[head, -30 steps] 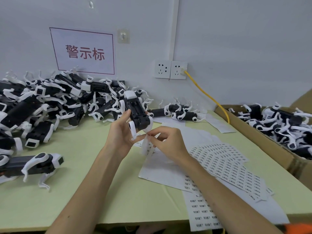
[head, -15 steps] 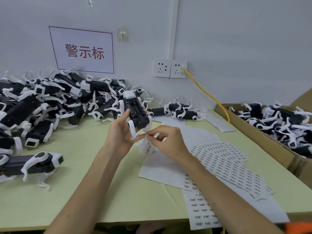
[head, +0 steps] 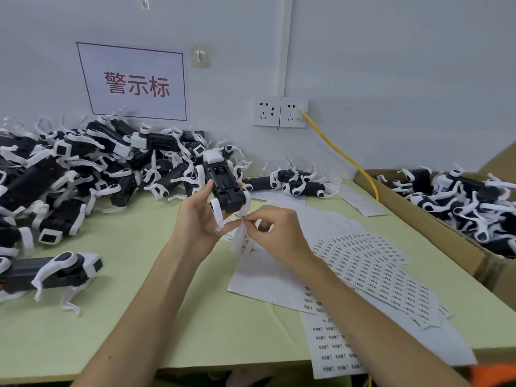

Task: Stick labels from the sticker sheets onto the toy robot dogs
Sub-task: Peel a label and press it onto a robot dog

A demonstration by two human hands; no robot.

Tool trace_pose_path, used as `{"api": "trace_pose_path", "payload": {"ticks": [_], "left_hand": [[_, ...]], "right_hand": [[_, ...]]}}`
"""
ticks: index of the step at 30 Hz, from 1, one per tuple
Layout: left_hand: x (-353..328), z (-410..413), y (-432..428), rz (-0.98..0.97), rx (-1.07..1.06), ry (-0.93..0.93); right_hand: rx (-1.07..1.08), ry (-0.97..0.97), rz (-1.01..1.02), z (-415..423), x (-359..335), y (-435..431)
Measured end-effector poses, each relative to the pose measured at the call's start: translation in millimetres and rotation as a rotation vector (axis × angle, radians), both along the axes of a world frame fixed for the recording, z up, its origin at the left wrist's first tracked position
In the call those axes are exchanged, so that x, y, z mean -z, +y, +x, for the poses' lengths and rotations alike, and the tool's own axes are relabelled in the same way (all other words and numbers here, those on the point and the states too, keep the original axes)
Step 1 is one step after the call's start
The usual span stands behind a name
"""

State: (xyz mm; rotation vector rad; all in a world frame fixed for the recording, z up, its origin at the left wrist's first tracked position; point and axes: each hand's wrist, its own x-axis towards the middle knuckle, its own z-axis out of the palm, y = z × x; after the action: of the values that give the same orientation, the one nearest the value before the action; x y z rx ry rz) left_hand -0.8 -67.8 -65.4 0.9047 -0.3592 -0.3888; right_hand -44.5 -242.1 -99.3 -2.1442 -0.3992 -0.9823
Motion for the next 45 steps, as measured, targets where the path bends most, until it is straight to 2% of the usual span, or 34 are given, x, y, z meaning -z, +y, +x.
{"api": "trace_pose_path", "payload": {"ticks": [11, 22, 38, 45], "left_hand": [[0.8, 0.4, -0.3, -0.005, -0.002, -0.016], [-1.0, -2.3, -1.8, 0.010, -0.032, -0.001], [1.4, 1.2, 2.0, -0.023, -0.041, 0.033], [-0.9, -1.9, -1.4, 0.000, -0.050, 0.011]], "right_hand": [[0.005, 0.028, 0.021, 2.7, 1.6, 1.2], [-0.059, 0.227, 0.243, -0.7, -1.2, 2.8], [-0.113, 0.330, 0.315, 1.0, -3.5, 0.8], [-0.084, 0.298, 0.301, 0.7, -2.9, 2.9]]}}
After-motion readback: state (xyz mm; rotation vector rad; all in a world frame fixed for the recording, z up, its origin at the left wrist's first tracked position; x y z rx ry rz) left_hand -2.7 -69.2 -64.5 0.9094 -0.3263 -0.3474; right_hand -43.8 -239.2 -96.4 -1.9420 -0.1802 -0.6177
